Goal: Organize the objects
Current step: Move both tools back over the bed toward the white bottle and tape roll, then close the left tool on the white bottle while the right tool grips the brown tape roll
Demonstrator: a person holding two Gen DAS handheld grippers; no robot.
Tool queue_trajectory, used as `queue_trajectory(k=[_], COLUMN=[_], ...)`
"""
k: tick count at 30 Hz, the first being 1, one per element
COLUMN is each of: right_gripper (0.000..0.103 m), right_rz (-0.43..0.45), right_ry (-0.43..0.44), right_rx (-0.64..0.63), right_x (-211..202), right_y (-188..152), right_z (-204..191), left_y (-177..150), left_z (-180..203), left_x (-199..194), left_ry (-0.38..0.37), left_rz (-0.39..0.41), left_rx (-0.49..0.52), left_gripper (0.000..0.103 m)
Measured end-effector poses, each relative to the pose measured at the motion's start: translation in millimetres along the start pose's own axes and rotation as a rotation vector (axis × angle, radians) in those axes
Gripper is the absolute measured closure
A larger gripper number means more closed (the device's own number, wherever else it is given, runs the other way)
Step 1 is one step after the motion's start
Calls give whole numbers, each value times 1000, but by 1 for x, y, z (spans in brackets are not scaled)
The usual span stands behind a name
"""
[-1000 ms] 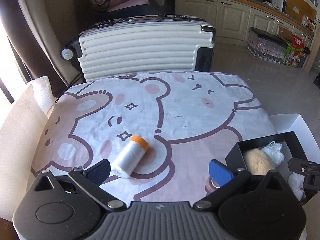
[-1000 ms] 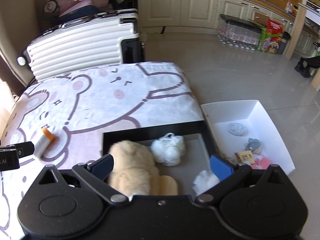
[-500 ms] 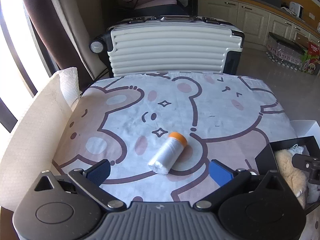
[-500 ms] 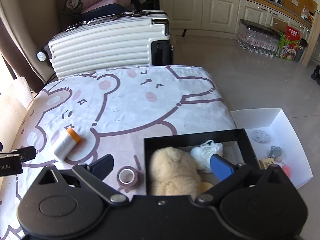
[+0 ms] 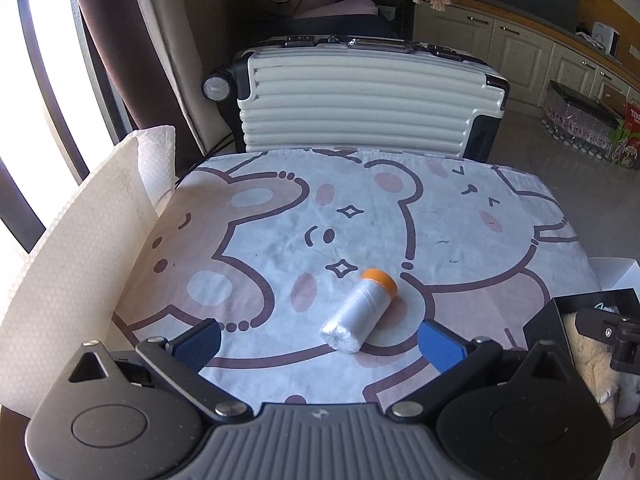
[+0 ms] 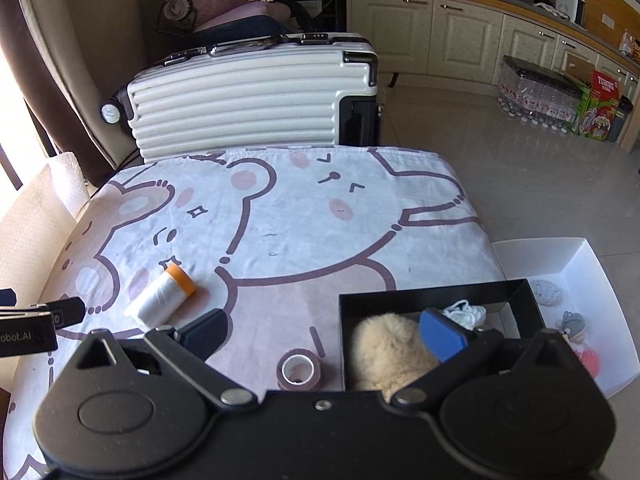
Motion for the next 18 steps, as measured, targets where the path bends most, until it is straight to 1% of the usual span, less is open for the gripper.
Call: queue_trajectory(k=[6,10,12,15,17,18], right_gripper=[0,0,0,0,4,9], right_rz=[19,67,70,64,55,47], right_ry=[11,-5,-9,24,37,44], right_rx=[-13,-114,-175,-235,-263,-279], right_x=[1,3,6,11,16,19], right_y=[5,5,3,0,-1,-3], right_z=[-9,-17,-20,-24,-26,-28], left_y=[4,7,8,7,5,4], left_z=[-5,-7,-8,-8,-6,-5], left_x=[5,12,17,27,35,40], left_ry=[27,23,27,31,24,21], left_rz=[29,44,49,31,11,0], left_rx=[-4,-12,-17,-11,-9,-8], left_gripper=[0,0,0,0,0,0])
Point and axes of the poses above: each gripper's, at about its wrist camera, not at the fingertips, and x roughly the way its jaws point, z to its right, y to its top, the point moved 8 cm from there along x, roughly the way its jaws point
